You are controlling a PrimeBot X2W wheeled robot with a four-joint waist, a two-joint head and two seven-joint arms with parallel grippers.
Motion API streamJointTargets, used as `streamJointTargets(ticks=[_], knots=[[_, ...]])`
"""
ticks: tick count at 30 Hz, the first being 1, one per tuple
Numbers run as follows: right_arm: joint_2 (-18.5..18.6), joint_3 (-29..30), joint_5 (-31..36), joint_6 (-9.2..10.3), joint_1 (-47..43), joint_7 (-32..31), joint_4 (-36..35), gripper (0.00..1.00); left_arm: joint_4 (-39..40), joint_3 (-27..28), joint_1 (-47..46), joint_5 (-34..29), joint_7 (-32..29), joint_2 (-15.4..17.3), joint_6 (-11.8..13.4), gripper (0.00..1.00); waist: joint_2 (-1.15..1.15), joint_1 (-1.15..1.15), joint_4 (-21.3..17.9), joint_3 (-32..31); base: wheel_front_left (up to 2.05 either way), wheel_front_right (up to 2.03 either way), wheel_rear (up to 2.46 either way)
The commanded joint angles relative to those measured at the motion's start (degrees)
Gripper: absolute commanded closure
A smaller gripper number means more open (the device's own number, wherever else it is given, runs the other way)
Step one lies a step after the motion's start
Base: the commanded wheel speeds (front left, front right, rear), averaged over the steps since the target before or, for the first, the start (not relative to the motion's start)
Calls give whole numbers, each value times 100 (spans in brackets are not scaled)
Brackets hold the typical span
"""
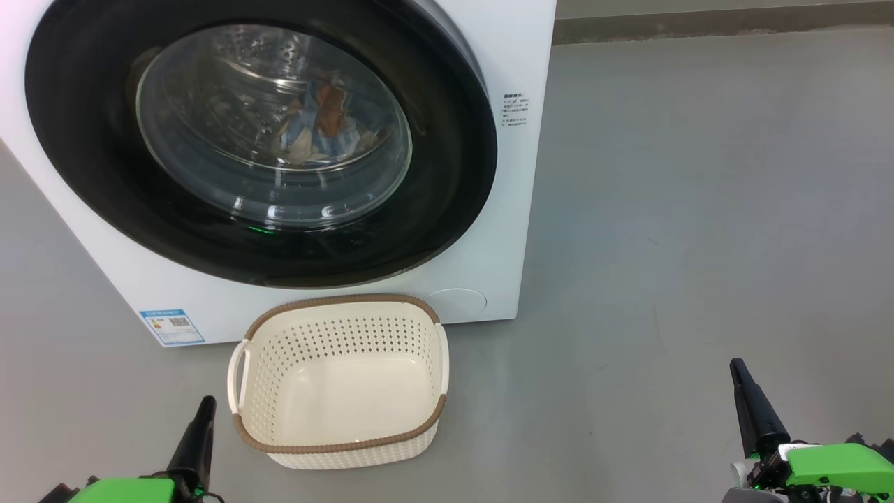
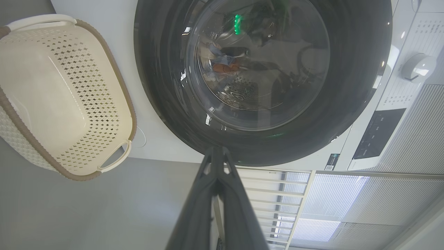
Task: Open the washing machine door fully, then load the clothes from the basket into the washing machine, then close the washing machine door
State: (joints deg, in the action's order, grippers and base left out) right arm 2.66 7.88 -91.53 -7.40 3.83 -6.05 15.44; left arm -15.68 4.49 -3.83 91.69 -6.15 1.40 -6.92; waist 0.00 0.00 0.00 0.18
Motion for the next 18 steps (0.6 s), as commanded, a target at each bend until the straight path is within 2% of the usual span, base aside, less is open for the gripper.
streamJointTargets(ticks=[1, 18], knots=[[21, -134, -62, -9, 235, -45, -142, 100, 162, 202, -237, 49, -33, 148, -57, 100, 0, 0, 0, 0, 0, 0, 0], [21, -135, -62, -9, 235, -45, -142, 100, 162, 202, -237, 49, -33, 148, -57, 100, 0, 0, 0, 0, 0, 0, 0]])
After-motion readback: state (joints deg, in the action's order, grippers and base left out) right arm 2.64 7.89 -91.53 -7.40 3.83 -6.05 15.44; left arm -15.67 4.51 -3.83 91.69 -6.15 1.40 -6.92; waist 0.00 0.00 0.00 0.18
